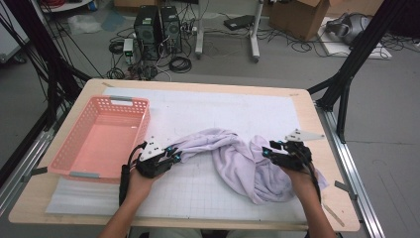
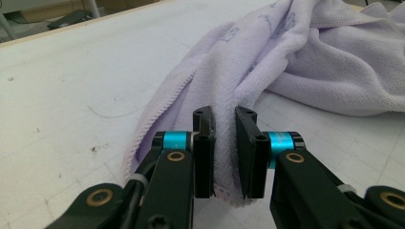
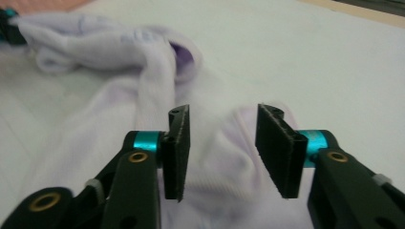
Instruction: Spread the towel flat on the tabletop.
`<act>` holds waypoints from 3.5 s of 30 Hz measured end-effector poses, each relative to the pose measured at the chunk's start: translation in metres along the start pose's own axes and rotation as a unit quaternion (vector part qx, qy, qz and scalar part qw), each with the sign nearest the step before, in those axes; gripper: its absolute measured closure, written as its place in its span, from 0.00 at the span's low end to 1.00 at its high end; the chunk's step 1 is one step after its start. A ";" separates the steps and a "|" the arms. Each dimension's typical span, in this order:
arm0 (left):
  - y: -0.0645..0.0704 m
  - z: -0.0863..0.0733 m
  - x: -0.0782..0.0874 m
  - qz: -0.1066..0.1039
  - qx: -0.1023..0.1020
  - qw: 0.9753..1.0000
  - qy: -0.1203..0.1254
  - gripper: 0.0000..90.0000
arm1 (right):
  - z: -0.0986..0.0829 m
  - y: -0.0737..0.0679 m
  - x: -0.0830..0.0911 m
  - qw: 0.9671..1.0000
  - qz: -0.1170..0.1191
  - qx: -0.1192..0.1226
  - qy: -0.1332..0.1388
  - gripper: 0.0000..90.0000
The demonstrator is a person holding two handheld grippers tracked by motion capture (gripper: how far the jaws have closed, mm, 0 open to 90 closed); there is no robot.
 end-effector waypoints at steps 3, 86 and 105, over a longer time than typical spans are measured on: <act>0.000 0.000 0.000 -0.001 0.002 1.000 0.001 0.87 | 0.011 -0.017 -0.021 1.000 0.013 0.016 0.000 0.54; 0.001 -0.011 -0.013 0.008 0.024 0.998 -0.052 0.50 | 0.107 0.052 -0.119 0.981 -0.185 0.040 -0.045 0.95; 0.016 -0.008 -0.021 -0.030 0.044 0.997 -0.051 0.54 | 0.069 0.069 -0.055 0.985 -0.170 0.006 -0.008 0.82</act>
Point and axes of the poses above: each handheld gripper's, and its own axes: x roughly backward along the jaws, z roughly out of its top, y roughly to its right, the point moved 8 cm from there along -x, roughly forward along the jaws, and after that the axes turned 2 degrees about x, right-handed, at the moved point
